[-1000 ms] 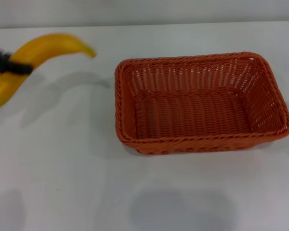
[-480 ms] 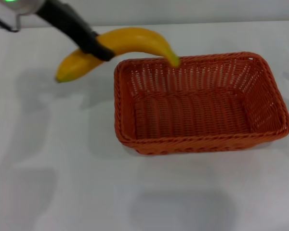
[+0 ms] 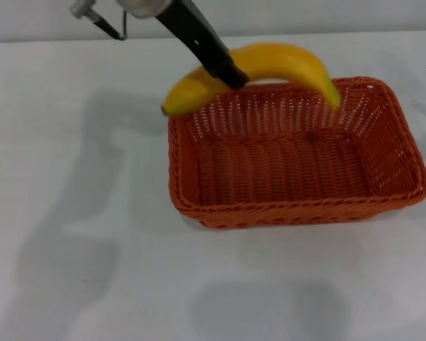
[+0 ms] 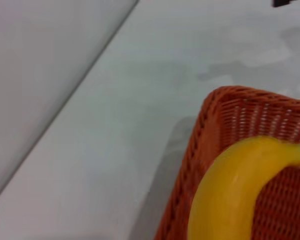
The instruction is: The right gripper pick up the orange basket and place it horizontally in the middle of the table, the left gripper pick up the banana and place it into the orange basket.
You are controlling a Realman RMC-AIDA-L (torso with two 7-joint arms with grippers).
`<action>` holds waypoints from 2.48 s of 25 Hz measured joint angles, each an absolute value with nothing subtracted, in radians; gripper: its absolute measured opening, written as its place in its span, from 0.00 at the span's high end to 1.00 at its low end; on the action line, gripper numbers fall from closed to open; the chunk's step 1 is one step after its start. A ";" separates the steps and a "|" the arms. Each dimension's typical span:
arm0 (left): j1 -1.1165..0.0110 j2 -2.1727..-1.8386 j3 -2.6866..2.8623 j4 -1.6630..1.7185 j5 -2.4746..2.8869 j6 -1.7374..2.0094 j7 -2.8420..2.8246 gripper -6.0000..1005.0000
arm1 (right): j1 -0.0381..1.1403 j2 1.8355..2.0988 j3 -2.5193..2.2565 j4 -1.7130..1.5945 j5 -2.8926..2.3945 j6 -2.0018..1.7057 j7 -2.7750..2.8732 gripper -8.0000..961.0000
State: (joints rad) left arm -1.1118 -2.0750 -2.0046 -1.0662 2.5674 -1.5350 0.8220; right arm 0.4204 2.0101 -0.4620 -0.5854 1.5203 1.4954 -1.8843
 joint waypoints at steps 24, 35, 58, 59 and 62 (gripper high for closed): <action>-0.370 -2.077 -2.164 -1.532 1.922 -1.357 1.090 0.11 | 0.421 2.011 -0.453 -0.581 1.522 1.441 -1.924 0.09; -0.118 -2.083 -2.409 -1.179 1.430 -1.412 1.575 0.11 | 0.377 2.012 -0.451 -0.556 1.599 1.464 -1.993 0.09; -0.093 -2.084 -2.619 -0.675 1.231 -1.543 2.007 0.11 | 0.348 2.008 -0.439 -0.418 1.747 1.485 -2.197 0.09; -0.093 -2.084 -2.619 -0.665 1.221 -1.543 2.016 0.11 | 0.345 2.008 -0.439 -0.416 1.750 1.485 -2.201 0.09; -0.096 -2.084 -2.619 -0.641 1.198 -1.547 2.033 0.11 | 0.340 2.008 -0.439 -0.415 1.753 1.485 -2.202 0.09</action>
State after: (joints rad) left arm -0.0956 -2.0835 -2.6195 -0.6412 1.1982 -1.5465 2.0331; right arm 0.3400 2.0079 -0.4385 -0.4148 1.7526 1.4848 -2.2019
